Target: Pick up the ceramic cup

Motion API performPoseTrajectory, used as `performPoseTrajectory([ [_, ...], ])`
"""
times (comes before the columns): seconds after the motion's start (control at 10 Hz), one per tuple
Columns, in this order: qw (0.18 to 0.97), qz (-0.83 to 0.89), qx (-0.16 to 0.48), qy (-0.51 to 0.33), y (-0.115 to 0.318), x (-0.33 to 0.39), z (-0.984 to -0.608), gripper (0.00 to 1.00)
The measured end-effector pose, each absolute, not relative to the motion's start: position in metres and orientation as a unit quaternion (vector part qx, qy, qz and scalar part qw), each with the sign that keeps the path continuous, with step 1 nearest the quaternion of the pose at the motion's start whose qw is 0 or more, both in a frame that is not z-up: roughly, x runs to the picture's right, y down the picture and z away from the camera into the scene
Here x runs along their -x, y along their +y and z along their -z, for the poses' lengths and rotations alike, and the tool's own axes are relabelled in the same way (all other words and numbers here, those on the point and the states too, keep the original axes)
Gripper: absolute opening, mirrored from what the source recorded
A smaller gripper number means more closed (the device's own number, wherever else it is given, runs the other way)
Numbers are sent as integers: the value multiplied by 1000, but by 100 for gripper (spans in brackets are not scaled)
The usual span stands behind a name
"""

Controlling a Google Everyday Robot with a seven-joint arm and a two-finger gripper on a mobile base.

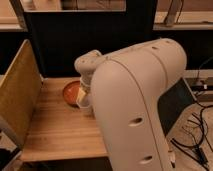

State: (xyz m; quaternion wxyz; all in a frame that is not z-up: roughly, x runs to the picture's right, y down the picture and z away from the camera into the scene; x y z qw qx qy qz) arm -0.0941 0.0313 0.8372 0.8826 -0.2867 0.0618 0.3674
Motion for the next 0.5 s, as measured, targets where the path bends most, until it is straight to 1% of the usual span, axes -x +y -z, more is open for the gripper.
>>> performPoseTrajectory([
  [0.2, 881, -367, 289, 71, 32, 92, -850, 80],
  [0.5, 881, -368, 288, 71, 31, 92, -850, 80],
])
